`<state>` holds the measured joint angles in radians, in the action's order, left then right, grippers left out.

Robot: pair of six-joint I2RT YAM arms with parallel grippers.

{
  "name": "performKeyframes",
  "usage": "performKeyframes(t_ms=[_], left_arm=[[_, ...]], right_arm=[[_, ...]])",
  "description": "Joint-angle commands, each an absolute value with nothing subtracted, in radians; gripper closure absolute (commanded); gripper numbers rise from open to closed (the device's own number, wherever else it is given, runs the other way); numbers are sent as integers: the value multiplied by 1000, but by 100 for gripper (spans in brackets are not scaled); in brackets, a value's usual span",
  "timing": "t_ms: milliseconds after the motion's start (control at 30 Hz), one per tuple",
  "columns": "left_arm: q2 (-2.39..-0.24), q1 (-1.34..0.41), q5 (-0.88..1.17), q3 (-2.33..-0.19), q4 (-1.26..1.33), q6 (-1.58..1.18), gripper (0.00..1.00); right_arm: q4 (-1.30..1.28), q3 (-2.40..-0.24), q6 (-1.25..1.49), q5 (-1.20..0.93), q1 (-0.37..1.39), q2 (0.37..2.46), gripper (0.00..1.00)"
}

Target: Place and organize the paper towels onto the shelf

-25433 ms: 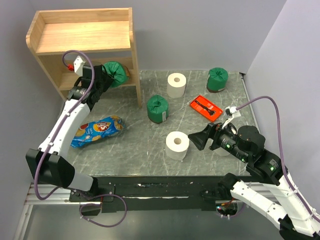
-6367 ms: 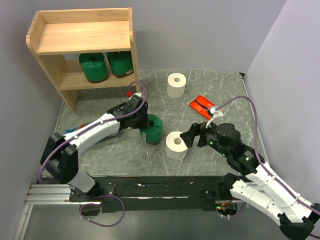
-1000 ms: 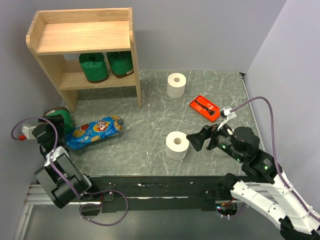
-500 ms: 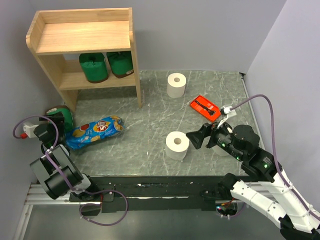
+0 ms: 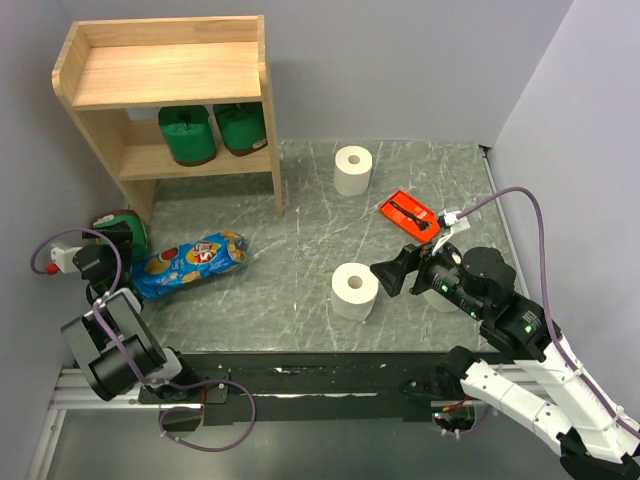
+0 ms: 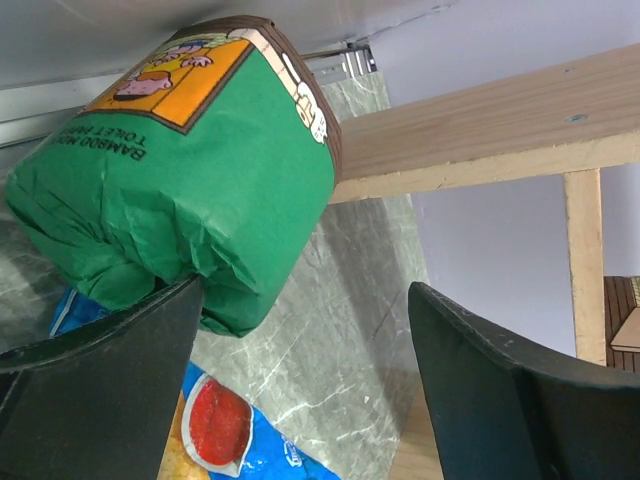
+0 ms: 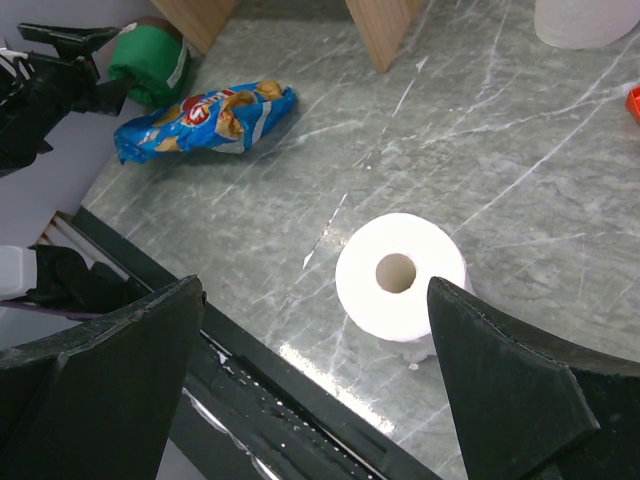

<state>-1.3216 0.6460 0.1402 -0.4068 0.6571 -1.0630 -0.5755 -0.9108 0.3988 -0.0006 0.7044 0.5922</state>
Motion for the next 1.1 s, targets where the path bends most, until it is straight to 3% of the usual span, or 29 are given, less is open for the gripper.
performKeyframes(t_ms=[0, 100, 333, 900, 1067], left_arm=[[-1275, 643, 87, -429, 609, -1043, 9], [-1252, 641, 84, -429, 595, -1046, 3], [-1221, 643, 51, -448, 532, -1020, 2], [-1388, 627, 83, -457, 721, -1040, 7], [-1400, 623, 84, -439, 804, -1052, 14]], right_arm=[[-518, -945, 391, 6, 709, 597, 0], [-522, -949, 390, 6, 710, 603, 0], [-517, -940, 399, 6, 709, 586, 1], [-515, -940, 406, 6, 709, 581, 1], [-522, -951, 399, 29, 707, 584, 0]])
